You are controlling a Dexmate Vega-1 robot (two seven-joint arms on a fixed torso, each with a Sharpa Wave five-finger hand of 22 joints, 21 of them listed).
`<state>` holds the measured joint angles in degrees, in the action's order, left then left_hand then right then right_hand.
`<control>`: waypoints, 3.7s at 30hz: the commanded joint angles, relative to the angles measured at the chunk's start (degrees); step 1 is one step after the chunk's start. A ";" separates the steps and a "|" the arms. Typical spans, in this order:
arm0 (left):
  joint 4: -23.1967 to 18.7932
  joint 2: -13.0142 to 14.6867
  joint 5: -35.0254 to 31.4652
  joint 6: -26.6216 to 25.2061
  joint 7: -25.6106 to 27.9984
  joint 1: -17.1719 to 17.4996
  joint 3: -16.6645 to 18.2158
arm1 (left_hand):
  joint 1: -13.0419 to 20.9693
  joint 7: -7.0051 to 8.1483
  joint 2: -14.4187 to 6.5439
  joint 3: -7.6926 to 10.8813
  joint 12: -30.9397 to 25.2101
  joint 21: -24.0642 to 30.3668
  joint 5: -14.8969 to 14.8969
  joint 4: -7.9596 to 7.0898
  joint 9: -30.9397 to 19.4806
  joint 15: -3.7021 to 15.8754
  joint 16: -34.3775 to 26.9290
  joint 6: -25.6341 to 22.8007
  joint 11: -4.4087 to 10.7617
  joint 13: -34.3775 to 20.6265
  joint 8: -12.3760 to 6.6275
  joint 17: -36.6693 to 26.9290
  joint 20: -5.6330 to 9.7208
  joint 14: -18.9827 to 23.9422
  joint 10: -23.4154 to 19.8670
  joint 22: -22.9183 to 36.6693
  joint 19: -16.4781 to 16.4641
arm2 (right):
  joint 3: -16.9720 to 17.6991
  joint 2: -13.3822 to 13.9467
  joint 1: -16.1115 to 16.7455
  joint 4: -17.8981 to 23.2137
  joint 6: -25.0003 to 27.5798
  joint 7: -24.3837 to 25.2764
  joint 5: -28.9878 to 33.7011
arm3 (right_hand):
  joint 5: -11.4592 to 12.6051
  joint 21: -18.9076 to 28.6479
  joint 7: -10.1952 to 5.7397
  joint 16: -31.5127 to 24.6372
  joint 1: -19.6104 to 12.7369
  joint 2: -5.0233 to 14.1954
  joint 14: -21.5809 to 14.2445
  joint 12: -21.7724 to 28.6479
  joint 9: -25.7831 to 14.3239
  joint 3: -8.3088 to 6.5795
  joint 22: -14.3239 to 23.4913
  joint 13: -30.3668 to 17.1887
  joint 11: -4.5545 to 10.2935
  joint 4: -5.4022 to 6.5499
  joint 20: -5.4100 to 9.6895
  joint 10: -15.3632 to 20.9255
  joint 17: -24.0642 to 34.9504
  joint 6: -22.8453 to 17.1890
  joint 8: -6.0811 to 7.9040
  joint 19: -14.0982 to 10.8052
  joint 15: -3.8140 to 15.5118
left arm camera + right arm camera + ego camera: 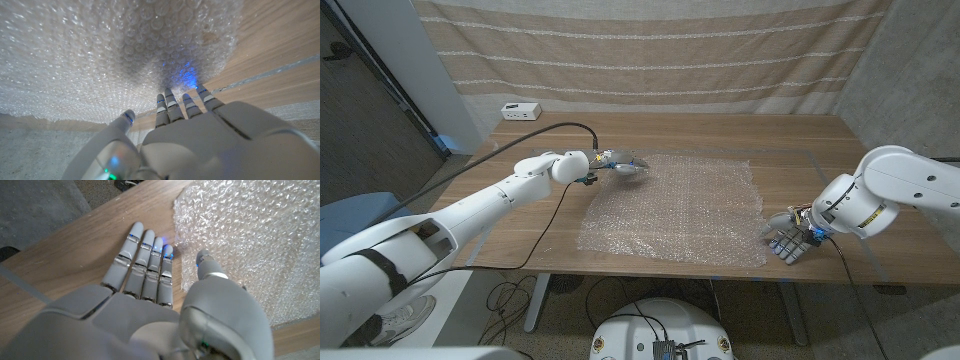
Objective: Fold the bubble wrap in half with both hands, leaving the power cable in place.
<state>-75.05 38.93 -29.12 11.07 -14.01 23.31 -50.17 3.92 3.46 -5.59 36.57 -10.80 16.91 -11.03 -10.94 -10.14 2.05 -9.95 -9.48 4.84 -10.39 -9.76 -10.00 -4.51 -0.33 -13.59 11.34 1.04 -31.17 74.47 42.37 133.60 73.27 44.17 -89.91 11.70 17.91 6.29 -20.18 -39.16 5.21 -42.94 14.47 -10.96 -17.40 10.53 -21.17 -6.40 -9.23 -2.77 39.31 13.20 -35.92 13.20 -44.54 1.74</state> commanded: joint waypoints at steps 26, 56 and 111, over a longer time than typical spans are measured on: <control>0.60 -0.30 0.37 -0.88 -0.13 -0.47 -0.50 | -1.51 0.11 -3.94 -0.21 -0.13 -0.16 -0.48 0.16 0.04 3.19 -0.18 0.88 0.17 -0.13 -0.31 -0.10 0.19 -0.80 1.15 0.07 0.27 | 11.61 11.79 23.05 1.62 -32.11 -17.84 19.56 | 2.12 2.73 -7.62 -1.23 -13.64 -0.79 9.28 -3.97 -0.15 4.21 2.00 8.54 5.41 0.54 0.02 -31.44 10.63 39.49 -3.46 0.34 1.11; 1.35 -0.53 0.95 -0.39 -0.72 -0.91 -0.61 | -2.18 0.30 -3.83 -0.26 -0.28 -0.27 -0.64 0.28 0.06 3.25 -0.22 1.15 0.07 -0.12 -0.43 -0.03 0.30 -0.99 1.48 0.06 0.28 | 14.73 -5.49 38.11 2.40 -43.74 7.42 45.38 | -1.33 32.98 -5.01 -6.74 -47.92 2.43 -18.96 28.82 -4.45 3.10 7.67 -1.82 2.80 0.66 14.99 0.92 25.04 -10.35 12.52 -5.28 11.00; 3.04 -1.47 0.89 0.21 0.07 -2.10 -1.00 | -2.70 0.31 -3.85 -0.12 -0.52 -0.48 -0.86 0.42 0.08 3.35 -0.32 1.05 0.08 -0.10 -0.61 0.06 0.38 -0.84 1.74 0.03 0.28 | 15.99 -20.92 32.42 -6.18 -76.04 -32.97 79.12 | -0.65 36.21 -5.51 -4.55 -47.96 2.49 -17.31 27.94 -4.16 1.45 5.88 -1.48 3.22 0.66 15.03 -0.31 28.50 -10.89 12.10 0.98 10.82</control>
<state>-72.63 37.73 -28.53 11.07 -14.08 21.40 -51.02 1.74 3.97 -4.76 36.36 -10.87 16.45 -11.48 -10.71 -9.87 1.73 -9.98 -8.58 4.94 -10.39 -10.20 -9.88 -4.21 -1.24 -12.26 11.19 1.34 -12.82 55.98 80.36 130.50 1.59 20.42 -10.53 11.07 53.64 0.80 -25.11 -87.09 8.23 -57.60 42.58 -15.17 -15.60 16.48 -22.60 -2.76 -8.55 4.80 39.07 41.56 -47.17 25.42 -44.08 5.98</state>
